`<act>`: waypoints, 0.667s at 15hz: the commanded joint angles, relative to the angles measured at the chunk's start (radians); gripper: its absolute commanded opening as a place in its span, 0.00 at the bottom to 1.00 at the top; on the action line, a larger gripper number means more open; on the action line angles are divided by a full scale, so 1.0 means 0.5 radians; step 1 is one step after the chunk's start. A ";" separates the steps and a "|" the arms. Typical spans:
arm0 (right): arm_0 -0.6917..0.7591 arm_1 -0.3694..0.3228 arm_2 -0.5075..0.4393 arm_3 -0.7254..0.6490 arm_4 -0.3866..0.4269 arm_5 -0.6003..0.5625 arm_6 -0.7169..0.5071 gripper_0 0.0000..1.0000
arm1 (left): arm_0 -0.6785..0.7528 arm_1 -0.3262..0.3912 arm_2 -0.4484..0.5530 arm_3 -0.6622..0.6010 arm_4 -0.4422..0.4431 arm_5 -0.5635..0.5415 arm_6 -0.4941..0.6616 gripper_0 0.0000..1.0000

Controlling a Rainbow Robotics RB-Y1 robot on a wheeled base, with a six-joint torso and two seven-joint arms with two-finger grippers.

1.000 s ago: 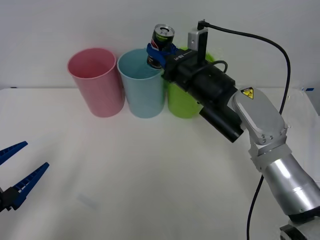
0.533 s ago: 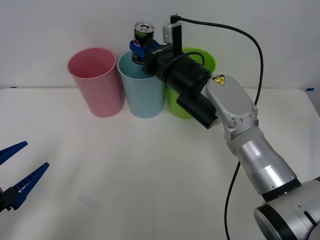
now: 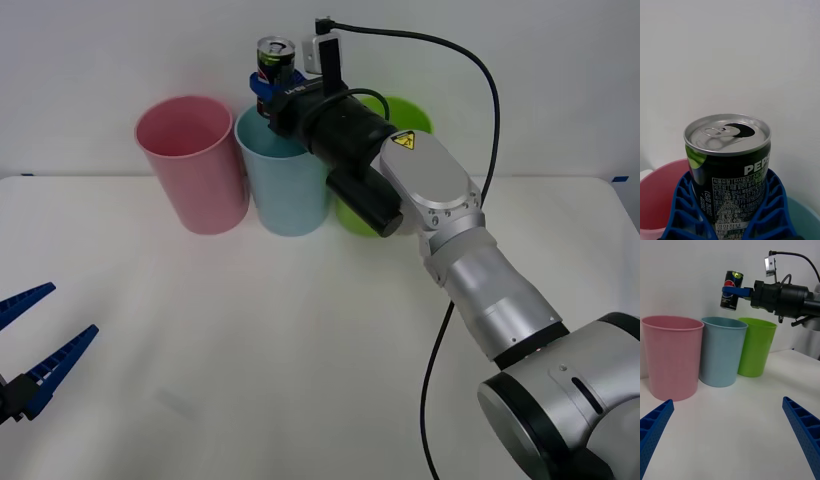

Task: Grasp the object on the table and drop it into the matching bin: aluminum can to the light blue bin, PET bottle to the pink bin.

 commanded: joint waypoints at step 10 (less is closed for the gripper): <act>-0.026 0.012 -0.007 0.035 0.002 0.056 0.046 1.00 | 0.000 0.000 0.000 0.000 0.000 0.000 0.000 1.00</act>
